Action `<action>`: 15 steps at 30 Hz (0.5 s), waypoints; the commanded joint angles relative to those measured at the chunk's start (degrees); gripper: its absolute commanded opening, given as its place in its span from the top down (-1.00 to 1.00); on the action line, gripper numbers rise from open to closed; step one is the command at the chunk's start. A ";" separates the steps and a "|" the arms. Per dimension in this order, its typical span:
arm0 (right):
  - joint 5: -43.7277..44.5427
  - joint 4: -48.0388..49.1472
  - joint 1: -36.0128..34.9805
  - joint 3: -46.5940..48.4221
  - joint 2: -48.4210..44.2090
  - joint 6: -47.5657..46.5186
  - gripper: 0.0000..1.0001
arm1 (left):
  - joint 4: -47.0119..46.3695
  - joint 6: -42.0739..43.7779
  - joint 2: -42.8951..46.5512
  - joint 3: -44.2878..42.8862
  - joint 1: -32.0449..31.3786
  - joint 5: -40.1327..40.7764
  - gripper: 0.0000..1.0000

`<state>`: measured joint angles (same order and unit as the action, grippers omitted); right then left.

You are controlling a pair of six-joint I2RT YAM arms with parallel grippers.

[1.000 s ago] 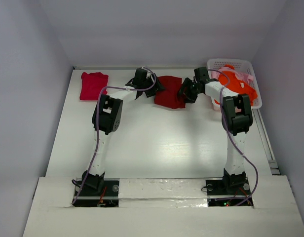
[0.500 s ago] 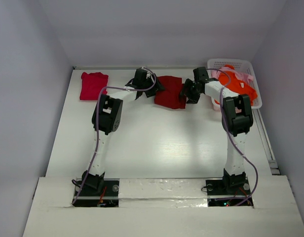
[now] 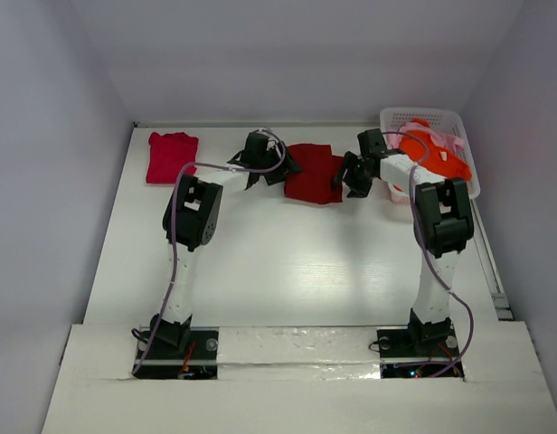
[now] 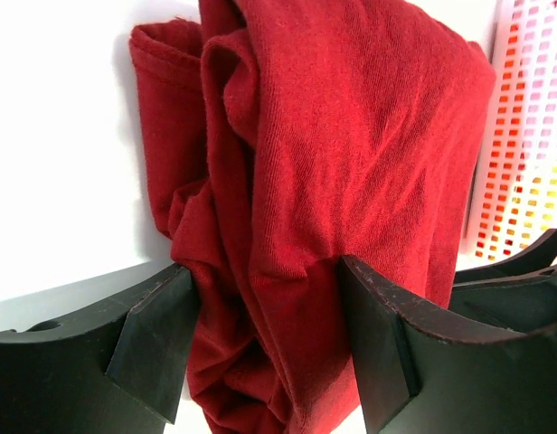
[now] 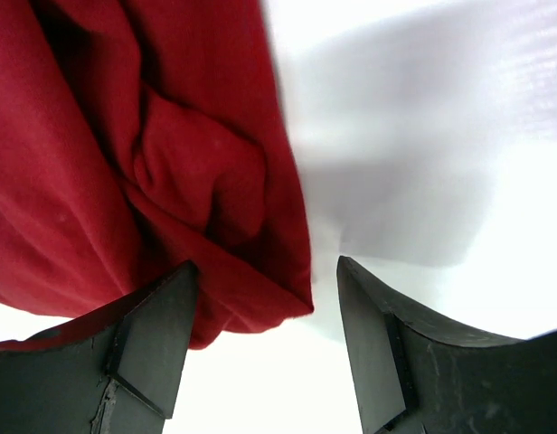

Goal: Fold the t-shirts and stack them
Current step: Fold the tshirt

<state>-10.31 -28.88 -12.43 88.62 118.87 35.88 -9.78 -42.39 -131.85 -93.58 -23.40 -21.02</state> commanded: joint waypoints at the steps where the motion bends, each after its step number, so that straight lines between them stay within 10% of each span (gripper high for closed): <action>1: 0.63 2.69 -0.23 -1.52 -5.13 0.24 -0.35 | 6.35 1.87 0.98 3.75 -0.77 1.24 -0.19; 15: 0.55 4.10 -0.23 -9.25 -15.59 -0.46 -0.36 | 7.93 2.14 5.81 6.74 -6.04 3.43 -0.19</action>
<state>-9.82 -27.09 -12.43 81.03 105.49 35.81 -8.75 -41.93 -128.49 -89.49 -27.46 -18.52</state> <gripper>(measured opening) 0.678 0.596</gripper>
